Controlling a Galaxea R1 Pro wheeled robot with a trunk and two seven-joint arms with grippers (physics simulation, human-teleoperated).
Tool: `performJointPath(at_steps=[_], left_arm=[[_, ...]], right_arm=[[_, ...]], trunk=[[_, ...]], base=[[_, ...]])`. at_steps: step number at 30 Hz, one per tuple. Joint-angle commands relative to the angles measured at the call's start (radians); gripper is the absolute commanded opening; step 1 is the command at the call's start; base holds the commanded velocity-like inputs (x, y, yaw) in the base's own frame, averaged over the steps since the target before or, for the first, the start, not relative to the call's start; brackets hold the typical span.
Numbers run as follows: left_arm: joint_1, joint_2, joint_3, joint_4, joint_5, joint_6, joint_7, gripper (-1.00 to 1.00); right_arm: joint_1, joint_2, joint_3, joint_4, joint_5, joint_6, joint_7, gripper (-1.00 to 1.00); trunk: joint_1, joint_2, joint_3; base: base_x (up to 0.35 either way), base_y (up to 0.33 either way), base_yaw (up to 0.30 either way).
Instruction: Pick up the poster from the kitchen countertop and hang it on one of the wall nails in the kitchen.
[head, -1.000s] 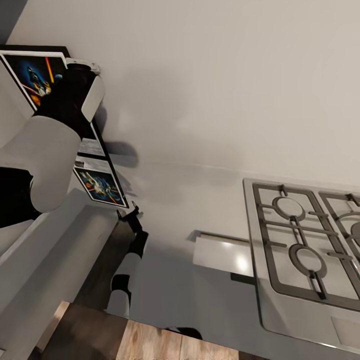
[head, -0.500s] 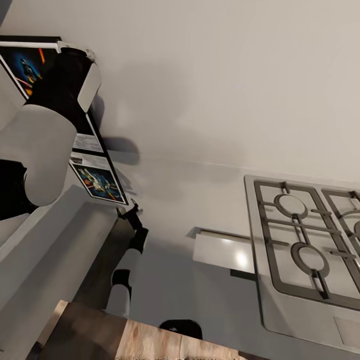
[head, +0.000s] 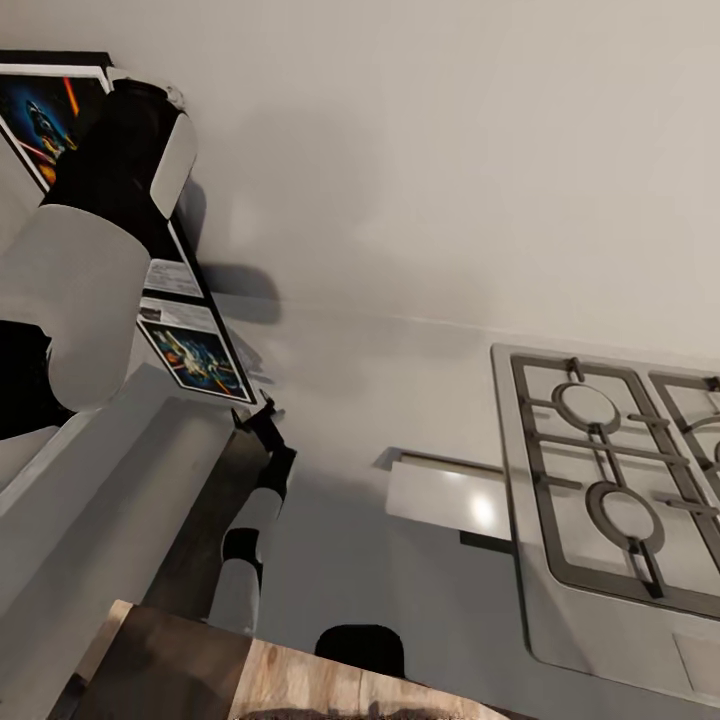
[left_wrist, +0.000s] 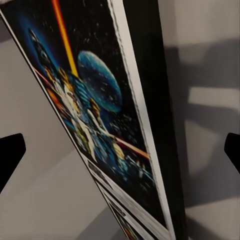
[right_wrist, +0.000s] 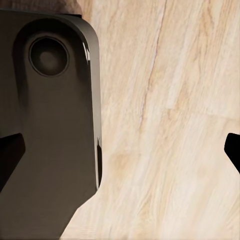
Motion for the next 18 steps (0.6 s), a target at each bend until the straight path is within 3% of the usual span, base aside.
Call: performJointPath(at_steps=[1, 18], left_arm=[[-0.001, 0.001, -0.005, -0.001, 0.005, 0.006, 0.006, 1.0], [-0.001, 0.0, -0.005, -0.005, 0.004, 0.006, 0.006, 1.0]], right_arm=[[-0.001, 0.0, 0.001, 0.004, 0.0, -0.006, -0.002, 1.0], [-0.001, 0.0, 0.004, 0.003, 0.002, -0.006, -0.001, 1.0]], trunk=[[0.0, 0.0, -0.002], [0.0, 0.0, -0.007]], base=[[0.0, 0.0, 0.0], [0.0, 0.0, 0.0]])
